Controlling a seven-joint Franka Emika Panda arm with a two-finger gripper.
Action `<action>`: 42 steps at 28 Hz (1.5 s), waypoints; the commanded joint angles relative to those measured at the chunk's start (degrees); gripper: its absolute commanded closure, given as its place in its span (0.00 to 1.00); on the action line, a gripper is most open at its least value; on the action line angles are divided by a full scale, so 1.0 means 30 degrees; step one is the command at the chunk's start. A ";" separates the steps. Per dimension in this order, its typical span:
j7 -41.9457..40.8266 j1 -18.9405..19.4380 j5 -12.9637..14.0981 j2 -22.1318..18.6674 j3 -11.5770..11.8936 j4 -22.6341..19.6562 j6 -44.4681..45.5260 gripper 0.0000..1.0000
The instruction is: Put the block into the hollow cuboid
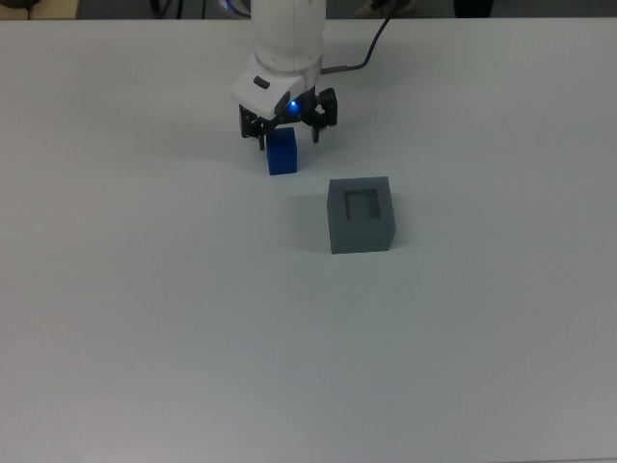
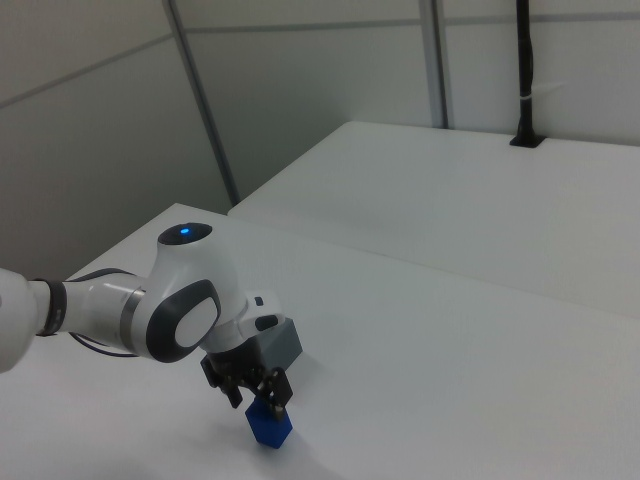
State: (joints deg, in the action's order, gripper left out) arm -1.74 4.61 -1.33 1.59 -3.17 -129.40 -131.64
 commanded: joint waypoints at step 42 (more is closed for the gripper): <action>0.3306 0.1832 0.0121 0.5623 -0.0439 1.2839 0.7350 0.84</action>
State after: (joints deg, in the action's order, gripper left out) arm 7.47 9.31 -1.11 17.30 -4.65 -93.40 -109.48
